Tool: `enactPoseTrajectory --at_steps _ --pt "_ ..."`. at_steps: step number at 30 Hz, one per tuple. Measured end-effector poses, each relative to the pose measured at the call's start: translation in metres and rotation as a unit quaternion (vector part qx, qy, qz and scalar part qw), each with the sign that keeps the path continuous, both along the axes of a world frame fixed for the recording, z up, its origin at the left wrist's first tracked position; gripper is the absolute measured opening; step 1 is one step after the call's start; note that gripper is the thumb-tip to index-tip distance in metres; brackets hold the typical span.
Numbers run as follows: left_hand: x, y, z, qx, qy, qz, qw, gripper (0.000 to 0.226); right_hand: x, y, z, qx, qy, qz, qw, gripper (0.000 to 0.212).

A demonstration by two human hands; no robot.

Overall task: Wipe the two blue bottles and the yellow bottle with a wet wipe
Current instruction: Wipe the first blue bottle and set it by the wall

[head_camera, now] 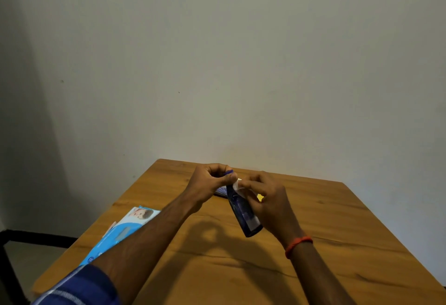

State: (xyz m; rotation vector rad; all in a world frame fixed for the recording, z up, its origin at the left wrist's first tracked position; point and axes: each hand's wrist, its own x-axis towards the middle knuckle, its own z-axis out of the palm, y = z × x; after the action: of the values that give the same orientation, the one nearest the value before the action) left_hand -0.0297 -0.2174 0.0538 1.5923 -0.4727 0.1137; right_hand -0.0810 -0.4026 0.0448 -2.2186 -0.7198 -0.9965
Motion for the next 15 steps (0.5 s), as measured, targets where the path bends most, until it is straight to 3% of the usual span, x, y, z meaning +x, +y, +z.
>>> enactPoseTrajectory --at_steps 5,8,12,15 --pt "-0.001 0.0 -0.005 0.001 0.004 0.029 1.0 0.039 -0.015 -0.006 -0.019 -0.152 0.023 0.02 0.988 0.027" --pt "-0.002 -0.001 -0.009 -0.005 0.013 0.051 0.999 0.04 -0.012 -0.009 -0.013 -0.129 0.04 0.045 0.99 0.029" --pt "-0.003 -0.006 -0.006 -0.021 0.021 0.065 0.997 0.035 -0.01 0.01 0.003 -0.066 -0.007 0.017 0.998 0.026" --pt "-0.002 -0.006 -0.002 -0.006 0.016 0.079 0.997 0.04 -0.022 0.02 0.003 -0.16 -0.028 -0.003 0.987 0.033"
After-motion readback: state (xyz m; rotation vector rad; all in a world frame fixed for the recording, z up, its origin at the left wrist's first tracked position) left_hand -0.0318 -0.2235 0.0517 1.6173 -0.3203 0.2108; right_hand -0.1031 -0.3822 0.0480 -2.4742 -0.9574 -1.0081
